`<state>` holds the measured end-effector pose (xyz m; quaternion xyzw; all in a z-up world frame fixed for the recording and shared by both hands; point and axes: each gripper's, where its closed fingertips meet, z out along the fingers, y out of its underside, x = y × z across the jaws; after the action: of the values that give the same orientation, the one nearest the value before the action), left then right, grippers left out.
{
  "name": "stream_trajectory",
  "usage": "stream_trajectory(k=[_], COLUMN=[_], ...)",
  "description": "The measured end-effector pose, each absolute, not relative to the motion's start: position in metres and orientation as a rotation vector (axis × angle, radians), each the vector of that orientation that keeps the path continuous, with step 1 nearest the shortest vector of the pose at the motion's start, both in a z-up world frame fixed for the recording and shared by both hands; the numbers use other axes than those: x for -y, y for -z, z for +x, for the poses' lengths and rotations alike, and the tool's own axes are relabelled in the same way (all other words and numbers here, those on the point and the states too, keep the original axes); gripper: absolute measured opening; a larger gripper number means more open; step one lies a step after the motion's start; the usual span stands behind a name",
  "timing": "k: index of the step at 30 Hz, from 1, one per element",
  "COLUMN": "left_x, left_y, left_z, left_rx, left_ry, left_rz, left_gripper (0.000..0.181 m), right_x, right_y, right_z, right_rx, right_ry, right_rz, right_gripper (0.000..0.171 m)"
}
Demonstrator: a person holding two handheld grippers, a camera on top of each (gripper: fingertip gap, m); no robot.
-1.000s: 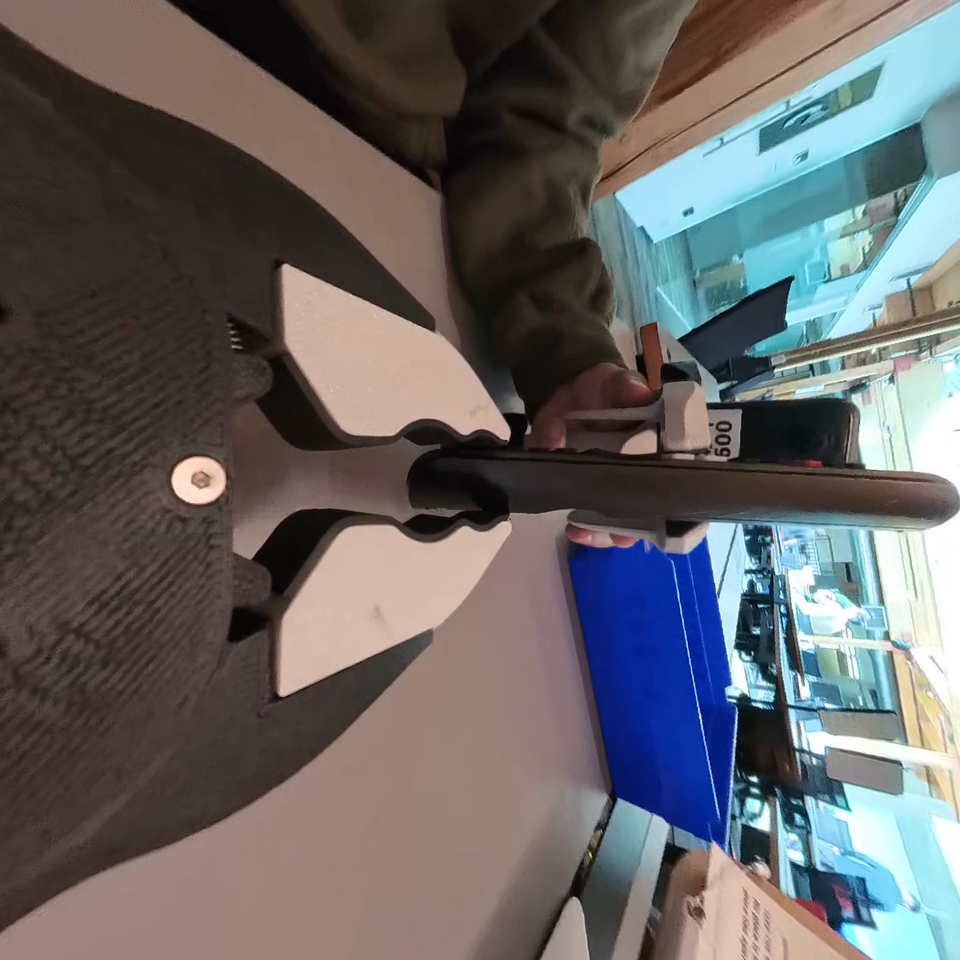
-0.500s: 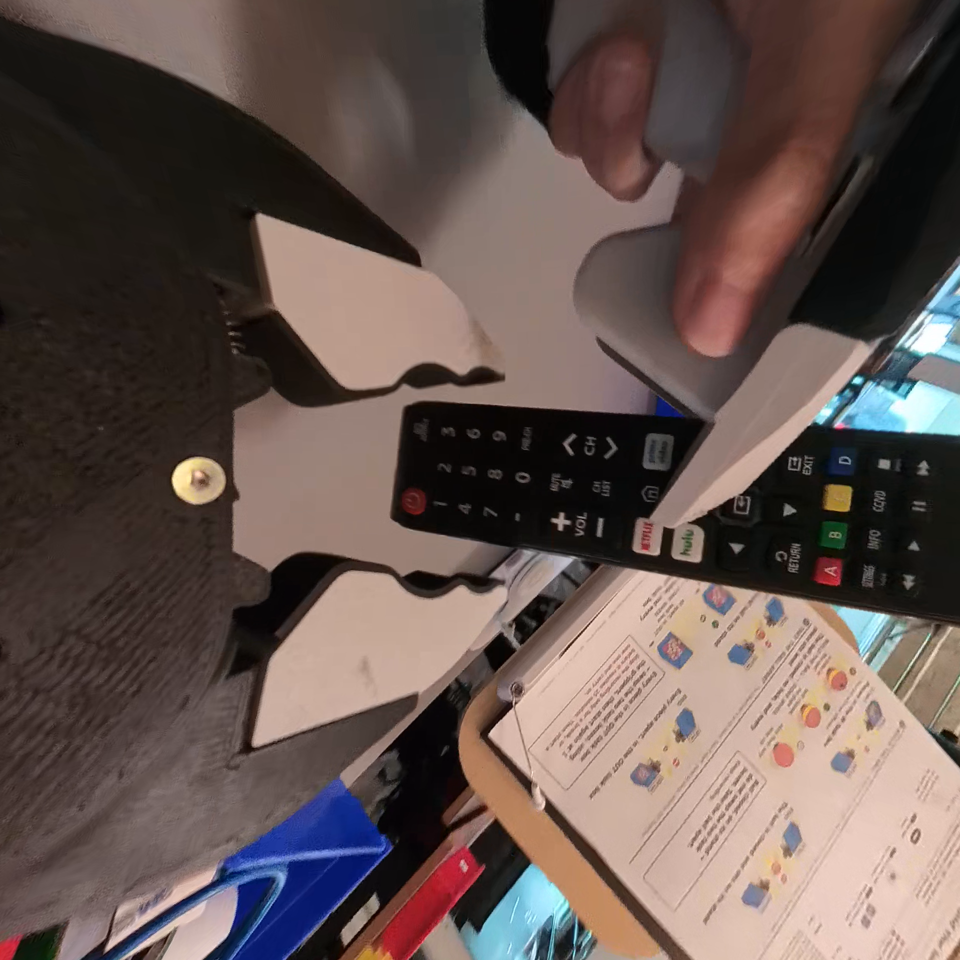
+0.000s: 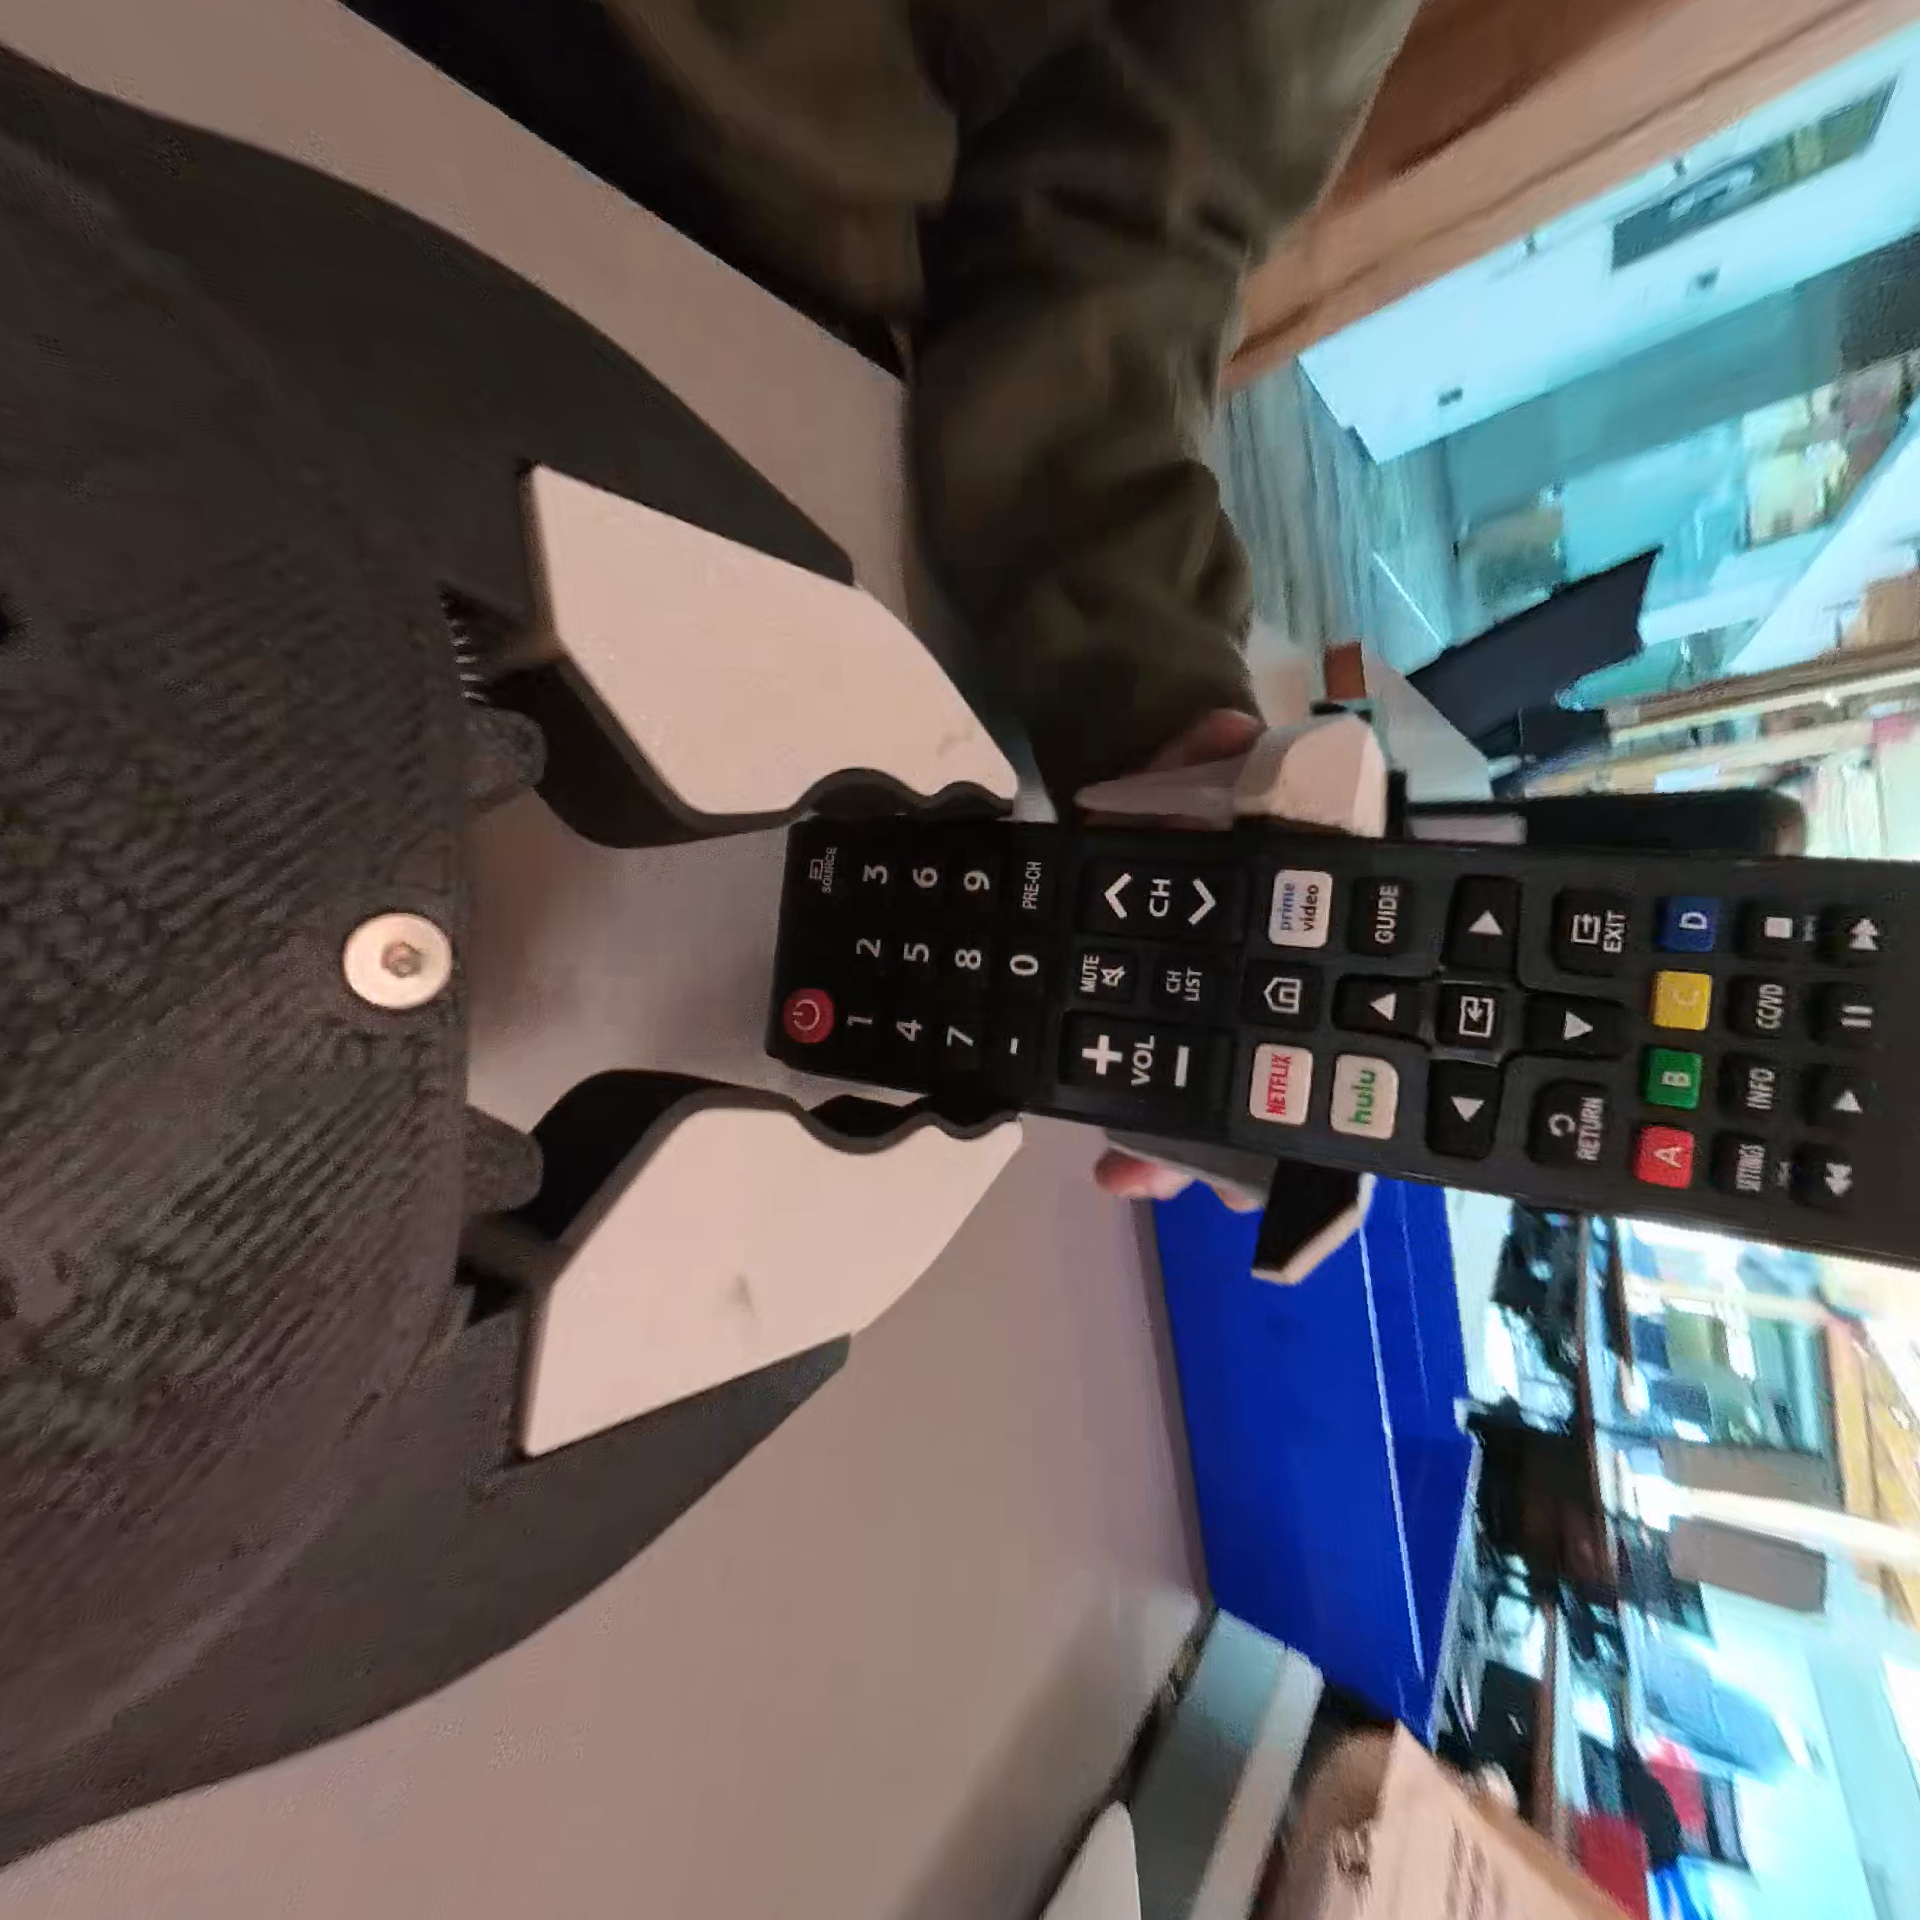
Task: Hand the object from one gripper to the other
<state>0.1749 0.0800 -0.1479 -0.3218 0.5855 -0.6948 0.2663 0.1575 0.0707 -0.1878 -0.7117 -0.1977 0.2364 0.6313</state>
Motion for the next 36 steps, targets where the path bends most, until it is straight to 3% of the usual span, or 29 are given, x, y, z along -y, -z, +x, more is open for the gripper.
stream_trajectory(k=[3,4,5,8,12,17,24,25,26,31,34,36], left_x=[-0.073,-0.070,-0.066,-0.068,-0.089,-0.114,-0.118,-0.118,-0.118,-0.101,-0.102,-0.106], left_y=[0.144,0.144,0.143,0.144,0.157,0.160,0.150,0.150,0.149,0.145,0.142,0.141], left_z=[0.169,0.168,0.164,0.171,0.188,0.200,0.202,0.203,0.203,0.198,0.195,0.192], left_rx=[-1.595,-1.611,-1.631,-1.626,-1.608,-1.551,-1.435,-1.417,-1.404,-1.418,-1.426,-1.428], left_ry=[1.947,1.958,1.970,1.915,1.521,0.954,0.509,0.500,0.501,0.715,1.100,1.408], left_rz=[-0.831,-0.811,-0.761,-0.800,-0.859,-0.795,-0.602,-0.613,-0.613,-0.554,-0.724,-0.863], left_gripper=[0.072,0.068,0.049,0.048,0.047,0.047,0.047,0.047,0.047,0.049,0.076,0.084], right_x=[-0.067,-0.068,-0.070,-0.073,-0.076,-0.078,-0.092,-0.092,-0.092,-0.081,-0.066,-0.055], right_y=[0.198,0.200,0.201,0.203,0.174,0.136,0.125,0.126,0.126,0.116,0.105,0.097], right_z=[0.144,0.142,0.142,0.148,0.174,0.191,0.183,0.178,0.177,0.176,0.189,0.202], right_rx=[0.529,0.528,0.515,0.499,0.369,0.335,0.246,0.280,0.289,0.310,0.250,0.192], right_ry=[-0.580,-0.585,-0.586,-0.545,-0.397,-0.062,0.074,0.083,0.107,-0.023,-0.193,-0.289], right_rz=[-1.673,-1.687,-1.697,-1.697,-1.555,-1.455,-1.415,-1.413,-1.412,-1.333,-1.237,-1.164], right_gripper=[0.052,0.052,0.052,0.052,0.070,0.068,0.043,0.024,0.021,0.020,0.020,0.020])
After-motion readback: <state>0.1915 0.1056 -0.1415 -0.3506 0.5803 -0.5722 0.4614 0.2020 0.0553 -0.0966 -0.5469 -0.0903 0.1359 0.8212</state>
